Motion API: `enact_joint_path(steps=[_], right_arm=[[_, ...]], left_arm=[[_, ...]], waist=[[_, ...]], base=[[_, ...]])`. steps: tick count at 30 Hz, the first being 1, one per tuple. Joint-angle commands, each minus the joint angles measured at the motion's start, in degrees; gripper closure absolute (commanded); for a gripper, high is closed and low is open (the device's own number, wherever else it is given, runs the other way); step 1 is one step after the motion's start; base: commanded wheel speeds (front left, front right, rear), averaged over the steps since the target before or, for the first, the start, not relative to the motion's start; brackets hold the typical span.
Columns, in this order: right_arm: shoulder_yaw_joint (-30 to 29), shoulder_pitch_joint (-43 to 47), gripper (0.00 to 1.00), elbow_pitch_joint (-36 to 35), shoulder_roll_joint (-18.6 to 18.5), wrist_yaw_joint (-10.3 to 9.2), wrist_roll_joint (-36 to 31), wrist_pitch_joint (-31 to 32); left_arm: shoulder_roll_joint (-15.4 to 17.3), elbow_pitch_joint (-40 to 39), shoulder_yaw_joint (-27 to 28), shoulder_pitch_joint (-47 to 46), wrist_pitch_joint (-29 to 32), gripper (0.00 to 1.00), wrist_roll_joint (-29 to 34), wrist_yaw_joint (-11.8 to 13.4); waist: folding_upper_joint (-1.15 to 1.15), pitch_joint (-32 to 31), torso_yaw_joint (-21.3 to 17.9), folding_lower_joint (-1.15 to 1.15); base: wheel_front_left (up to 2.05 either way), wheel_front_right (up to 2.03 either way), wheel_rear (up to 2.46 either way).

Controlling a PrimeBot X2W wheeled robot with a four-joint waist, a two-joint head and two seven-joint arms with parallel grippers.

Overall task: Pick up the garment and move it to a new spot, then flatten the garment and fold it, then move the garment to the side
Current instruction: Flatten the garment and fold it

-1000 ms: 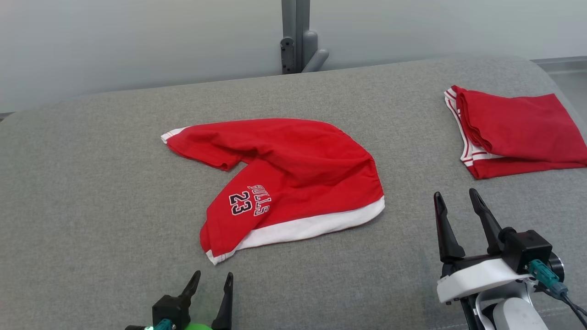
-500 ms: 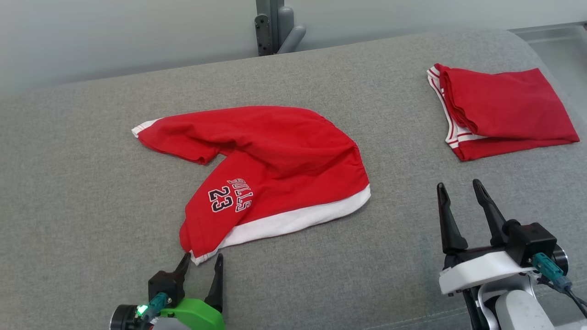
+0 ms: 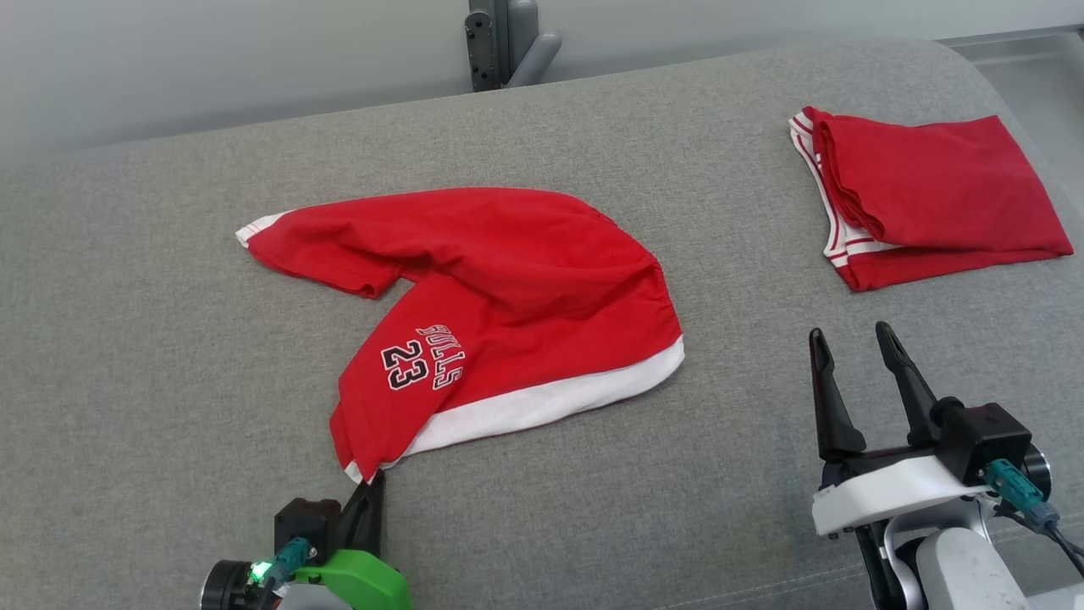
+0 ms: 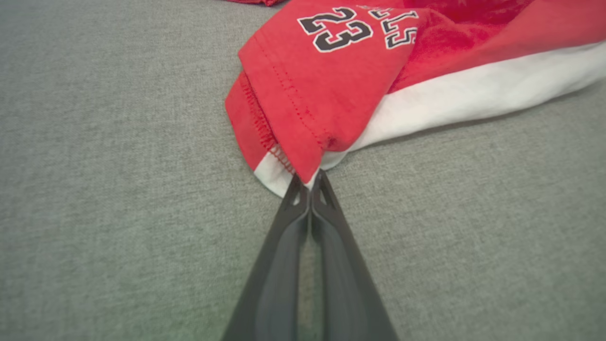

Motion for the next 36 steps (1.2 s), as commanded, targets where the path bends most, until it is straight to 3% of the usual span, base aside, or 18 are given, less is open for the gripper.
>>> enact_joint_path(steps=[1,15,27,34,36], right_arm=[[-0.1,-0.3,0.00,0.1,-0.1,-0.07,0.1,-0.2],[6.3,-5.1,0.00,12.7,-0.2,-0.07,-3.3,-0.2],[17.6,-14.7,0.00,26.4,-2.6,-0.07,-0.6,-0.2],[23.4,-18.9,0.00,30.3,-3.6,-0.07,0.2,-0.2],[24.8,-19.7,0.05,30.8,-3.7,-0.07,0.5,-0.2]], left_arm=[[0.2,0.6,0.1,-0.9,0.1,1.00,0.6,-0.2],[0.5,-10.1,9.0,-0.8,0.1,1.00,-0.4,1.4],[0.5,-7.1,12.1,-3.6,0.1,1.00,0.7,0.7],[0.3,-6.0,12.9,-5.0,0.1,1.00,1.2,0.5],[0.2,-6.0,12.9,-5.3,0.0,1.00,1.2,0.5]], waist=[[0.33,0.0,0.1,0.00],[0.33,1.0,3.6,0.00],[0.33,3.5,6.0,0.00],[0.33,4.8,7.0,0.00],[0.33,5.0,7.2,0.00]], base=[[0.00,0.00,0.00],[0.00,0.00,0.00],[0.00,0.00,0.00],[0.00,0.00,0.00],[0.00,0.00,0.00]])
